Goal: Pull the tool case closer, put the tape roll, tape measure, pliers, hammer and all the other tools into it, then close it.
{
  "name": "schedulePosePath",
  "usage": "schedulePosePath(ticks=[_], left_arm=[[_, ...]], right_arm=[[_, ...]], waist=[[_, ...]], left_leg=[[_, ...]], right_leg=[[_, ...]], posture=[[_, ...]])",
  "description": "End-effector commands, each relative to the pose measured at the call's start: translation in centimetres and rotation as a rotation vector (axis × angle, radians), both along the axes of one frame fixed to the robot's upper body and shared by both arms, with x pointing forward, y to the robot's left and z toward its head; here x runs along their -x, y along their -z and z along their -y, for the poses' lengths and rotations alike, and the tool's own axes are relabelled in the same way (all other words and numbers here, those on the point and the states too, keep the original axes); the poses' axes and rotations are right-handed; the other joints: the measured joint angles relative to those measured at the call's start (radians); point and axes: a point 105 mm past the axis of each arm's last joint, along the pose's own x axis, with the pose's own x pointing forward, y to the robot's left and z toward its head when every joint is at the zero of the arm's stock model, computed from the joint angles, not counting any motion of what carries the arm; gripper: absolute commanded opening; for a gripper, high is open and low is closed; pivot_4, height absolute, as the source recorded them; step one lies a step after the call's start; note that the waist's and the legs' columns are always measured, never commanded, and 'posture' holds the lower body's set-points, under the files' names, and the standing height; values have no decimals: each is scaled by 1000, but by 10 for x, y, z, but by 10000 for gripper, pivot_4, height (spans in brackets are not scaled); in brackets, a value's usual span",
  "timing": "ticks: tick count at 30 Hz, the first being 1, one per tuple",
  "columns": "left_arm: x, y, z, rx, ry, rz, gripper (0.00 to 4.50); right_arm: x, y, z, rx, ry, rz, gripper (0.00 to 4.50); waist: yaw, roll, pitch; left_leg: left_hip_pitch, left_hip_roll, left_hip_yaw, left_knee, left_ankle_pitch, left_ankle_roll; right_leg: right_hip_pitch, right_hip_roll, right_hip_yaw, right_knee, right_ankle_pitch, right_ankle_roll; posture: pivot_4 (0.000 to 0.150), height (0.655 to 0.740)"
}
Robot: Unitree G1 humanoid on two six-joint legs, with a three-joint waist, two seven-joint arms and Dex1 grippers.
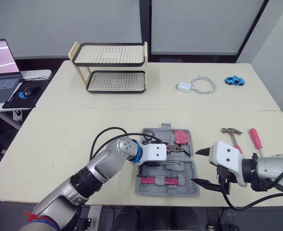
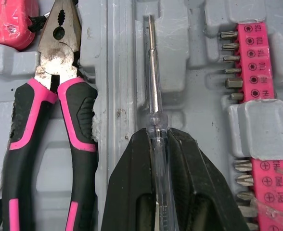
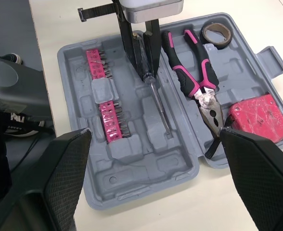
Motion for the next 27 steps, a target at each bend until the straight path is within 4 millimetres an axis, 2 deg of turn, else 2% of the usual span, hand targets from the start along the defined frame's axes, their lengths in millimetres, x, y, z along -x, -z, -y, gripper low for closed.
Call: schedulePosePath(ticks=[1,11,13,15,21,25,27], left_arm=[[1,-1,2,4,5,11,1296],[2,2,1,2,-9,-18,1296],[1,0,-1,5,-20,-14,8469],[-1,-7,-2,16,-34,-2,13791],[10,-37,-9,77,-65,-35,30188],[5,-55,-18,102,-88,-18,30188],[5,-64,-15,160,-58,-30,30188]], right_arm=[[3,-4,-4,-7,-21,21,45000],[4,-3,-4,-7,-19,17,45000],[5,-3,-4,-9,-19,17,45000],[5,-4,-5,-11,-20,17,45000],[7,-7,-7,-24,-26,18,45000],[7,-8,-8,-32,-27,17,45000],[6,-9,-8,-35,-28,19,45000]], waist=[[0,0,0],[0,0,0],[0,0,0],[0,0,0],[-1,0,0],[0,0,0],[0,0,0]], left_leg=[[0,0,0,0,0,0],[0,0,0,0,0,0],[0,0,0,0,0,0],[0,0,0,0,0,0],[0,0,-1,0,0,0],[0,0,-2,0,0,0],[0,0,-2,0,0,0]], right_leg=[[0,0,0,0,0,0],[0,0,0,0,0,0],[0,0,0,0,0,0],[0,0,0,0,0,0],[0,0,0,0,0,0],[0,0,0,0,0,0],[0,0,0,0,0,0]], posture=[[1500,7318],[1500,7318],[1500,7318],[1500,7318],[1500,7318],[1500,7318],[1500,7318]])
